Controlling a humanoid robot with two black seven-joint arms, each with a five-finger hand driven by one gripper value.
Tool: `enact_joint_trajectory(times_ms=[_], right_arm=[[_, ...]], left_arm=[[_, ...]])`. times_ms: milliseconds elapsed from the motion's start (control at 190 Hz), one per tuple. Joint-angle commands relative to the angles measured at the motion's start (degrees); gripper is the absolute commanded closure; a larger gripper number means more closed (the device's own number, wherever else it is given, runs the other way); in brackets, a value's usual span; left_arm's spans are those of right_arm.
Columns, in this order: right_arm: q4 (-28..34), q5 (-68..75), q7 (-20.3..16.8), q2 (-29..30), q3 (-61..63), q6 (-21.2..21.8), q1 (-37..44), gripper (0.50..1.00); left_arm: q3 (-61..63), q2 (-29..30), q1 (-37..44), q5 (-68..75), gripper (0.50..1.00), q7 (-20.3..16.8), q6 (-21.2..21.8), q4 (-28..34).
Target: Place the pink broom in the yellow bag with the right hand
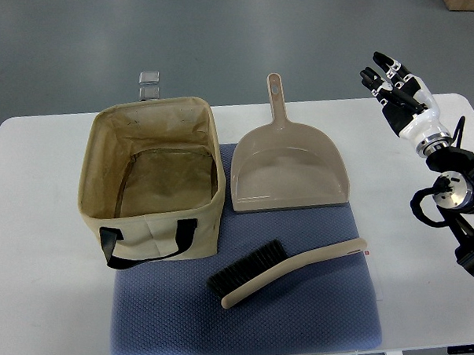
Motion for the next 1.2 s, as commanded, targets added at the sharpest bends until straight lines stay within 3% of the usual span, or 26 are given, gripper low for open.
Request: enact_joint_trajectory(times_ms=[0, 702, 1192], right_arm=[[0.09, 0.00, 0.00, -0.01, 0.00, 0.11, 0.00, 0.570], [0.09, 0.00, 0.00, -1.85, 0.26, 0.29, 0.09, 0.570], [0.18, -2.29, -0.26, -4.05, -0.62, 5.65, 0.35, 0.570]], left_arm=[[-0.23, 0.00, -0.01, 0.05, 0.500, -0.01, 0.01, -0.05], [-0.15, 0.00, -0.01, 0.05, 0.500, -0.01, 0.01, -0.05], [-0.15, 0.00, -0.01, 0.05, 0.500, -0.01, 0.01, -0.05]])
